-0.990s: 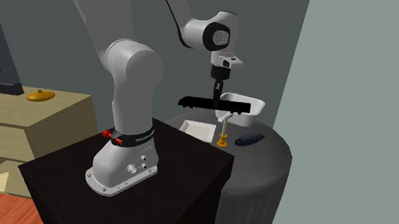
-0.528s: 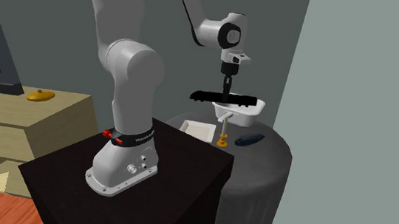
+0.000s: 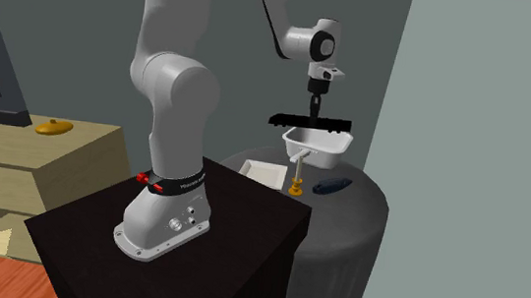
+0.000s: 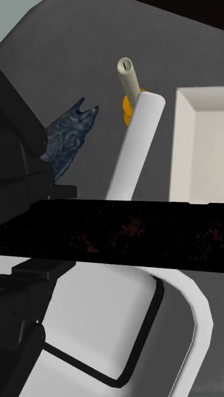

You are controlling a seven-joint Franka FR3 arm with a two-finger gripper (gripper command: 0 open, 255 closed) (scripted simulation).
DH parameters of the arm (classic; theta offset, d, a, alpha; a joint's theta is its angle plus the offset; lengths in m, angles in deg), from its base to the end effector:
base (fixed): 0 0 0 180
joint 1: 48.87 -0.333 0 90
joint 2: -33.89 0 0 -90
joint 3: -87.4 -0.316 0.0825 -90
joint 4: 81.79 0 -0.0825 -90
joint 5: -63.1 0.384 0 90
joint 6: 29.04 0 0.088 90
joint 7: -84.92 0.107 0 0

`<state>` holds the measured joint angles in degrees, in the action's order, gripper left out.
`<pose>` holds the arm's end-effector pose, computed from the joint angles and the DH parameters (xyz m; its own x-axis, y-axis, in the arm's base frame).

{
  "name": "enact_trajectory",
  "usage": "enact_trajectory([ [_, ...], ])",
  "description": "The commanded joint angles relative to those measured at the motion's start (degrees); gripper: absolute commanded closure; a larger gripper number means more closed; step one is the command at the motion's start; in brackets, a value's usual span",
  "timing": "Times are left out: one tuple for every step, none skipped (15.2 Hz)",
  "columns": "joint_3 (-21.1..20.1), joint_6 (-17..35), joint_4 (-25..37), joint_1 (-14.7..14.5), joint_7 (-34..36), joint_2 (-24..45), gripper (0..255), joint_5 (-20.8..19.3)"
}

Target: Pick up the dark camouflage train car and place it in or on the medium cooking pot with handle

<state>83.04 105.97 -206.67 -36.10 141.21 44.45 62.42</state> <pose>0.5484 -0.0816 0.3054 0.4338 -0.9010 -0.0085 -0.9010 -0.4339 0.0026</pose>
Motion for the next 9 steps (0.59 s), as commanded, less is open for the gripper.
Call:
enact_trajectory([
  [-0.2,-1.7,5.4,-0.6,1.0,3.6,255,-0.4],
  [-0.3,-2.7,8.3,-0.8,1.4,5.5,255,-0.6],
  [-0.3,-3.8,11.3,-1.1,1.7,7.5,255,-0.8],
  [-0.3,-4.9,14.3,-1.3,2.0,9.4,255,-1.0],
  [-0.3,-6.1,17.5,-1.6,2.3,11.4,255,-1.1],
  [-0.3,-7.4,21.1,-1.9,2.7,13.6,255,-1.3],
  [-0.3,-6.8,20.9,-1.9,2.7,14.1,255,-1.4],
  [-0.3,-6.2,20.7,-1.9,2.7,14.5,255,-1.4],
  [-0.2,-5.6,20.5,-2.0,2.7,14.9,255,-1.5],
])
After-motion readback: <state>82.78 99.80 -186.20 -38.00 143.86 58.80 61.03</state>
